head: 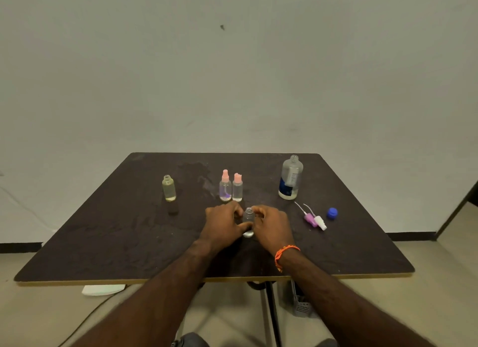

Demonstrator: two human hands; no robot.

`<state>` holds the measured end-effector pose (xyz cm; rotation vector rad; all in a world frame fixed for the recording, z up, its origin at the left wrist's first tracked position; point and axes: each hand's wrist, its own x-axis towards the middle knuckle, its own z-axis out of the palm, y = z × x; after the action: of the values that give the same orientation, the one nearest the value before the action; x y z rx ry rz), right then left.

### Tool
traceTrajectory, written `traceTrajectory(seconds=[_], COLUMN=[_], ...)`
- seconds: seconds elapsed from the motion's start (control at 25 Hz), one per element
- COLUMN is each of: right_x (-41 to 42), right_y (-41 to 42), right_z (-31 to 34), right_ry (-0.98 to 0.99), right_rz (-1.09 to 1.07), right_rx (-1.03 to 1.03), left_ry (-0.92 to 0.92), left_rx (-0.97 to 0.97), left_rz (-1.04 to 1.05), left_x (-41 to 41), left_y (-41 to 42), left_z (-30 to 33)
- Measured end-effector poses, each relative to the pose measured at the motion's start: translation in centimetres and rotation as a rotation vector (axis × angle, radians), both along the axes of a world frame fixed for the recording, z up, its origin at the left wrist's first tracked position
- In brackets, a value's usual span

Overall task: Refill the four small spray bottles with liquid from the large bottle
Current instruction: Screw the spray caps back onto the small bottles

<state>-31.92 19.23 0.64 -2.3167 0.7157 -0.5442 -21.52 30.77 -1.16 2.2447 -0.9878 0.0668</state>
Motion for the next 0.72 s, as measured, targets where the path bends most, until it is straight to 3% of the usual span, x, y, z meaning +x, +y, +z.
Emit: traceTrajectory(seconds=[0.2, 0.4, 0.72], right_x=[-1.8, -4.4, -7.5], right_y=[-2.1, -7.9, -11.8], right_z=[0.2, 0.6, -0.1], right_ry=[0.003, 0.067, 0.290], right_rz=[-0.013, -0.247, -0.361], right_rx=[-0.004, -0.199, -0.143], left_ry=[0.037, 0.052, 0.054], left_rx=[0.007, 0.010, -0.027], left_rz=[-0.008, -0.010, -0.024], left_x=[-1.0, -0.9, -0.5], left_y=[-0.6, -0.7, -0.7], left_z=[-0.6, -1.0, -1.7])
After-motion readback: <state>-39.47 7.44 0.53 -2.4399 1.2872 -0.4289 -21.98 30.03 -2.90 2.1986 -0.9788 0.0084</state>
